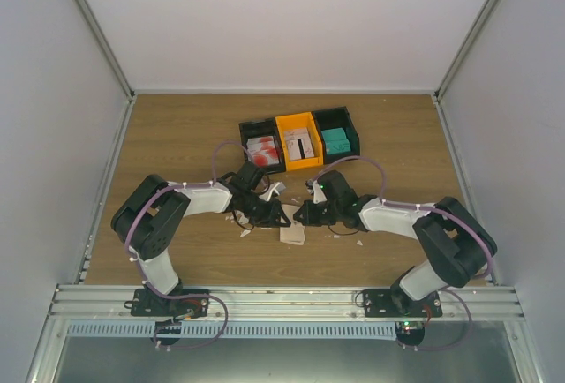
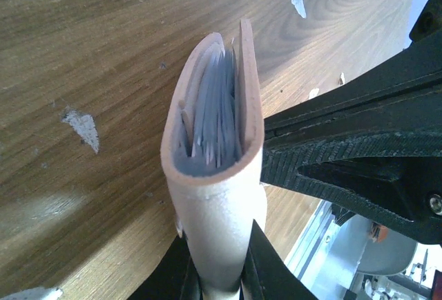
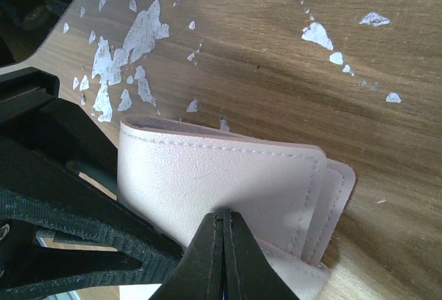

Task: Put the credit cards into the card holder
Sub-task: Close the card holder at the center of the board.

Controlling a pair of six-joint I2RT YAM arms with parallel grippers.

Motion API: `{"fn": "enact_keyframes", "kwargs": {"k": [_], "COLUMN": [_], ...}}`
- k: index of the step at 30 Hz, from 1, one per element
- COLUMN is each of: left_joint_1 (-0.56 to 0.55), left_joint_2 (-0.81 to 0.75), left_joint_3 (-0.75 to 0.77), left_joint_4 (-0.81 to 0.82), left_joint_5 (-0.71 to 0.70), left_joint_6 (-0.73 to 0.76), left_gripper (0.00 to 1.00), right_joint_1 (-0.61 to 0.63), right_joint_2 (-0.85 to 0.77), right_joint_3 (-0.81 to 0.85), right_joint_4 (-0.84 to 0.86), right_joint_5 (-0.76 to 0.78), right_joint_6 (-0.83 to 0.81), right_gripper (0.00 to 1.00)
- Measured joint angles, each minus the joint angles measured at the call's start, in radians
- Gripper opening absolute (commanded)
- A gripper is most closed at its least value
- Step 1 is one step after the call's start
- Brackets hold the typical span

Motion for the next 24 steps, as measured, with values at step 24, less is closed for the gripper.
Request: {"fn": "enact_keyframes", "kwargs": {"k": [24], "left_joint_1": [0.012], "left_joint_2": [0.029], "left_joint_3": [0.000], "left_joint_4": [0.002], "left_joint_5": [0.010], "left_joint_6": [0.005], "left_gripper": [0.00], "right_joint_1": [0.003], "right_joint_2": [0.026], "right_joint_3": [0.000], "right_joint_4": [0.024], "right_joint_5": [-0.019], "right_joint_6": [-0.080], "right_gripper": [0.00]}}
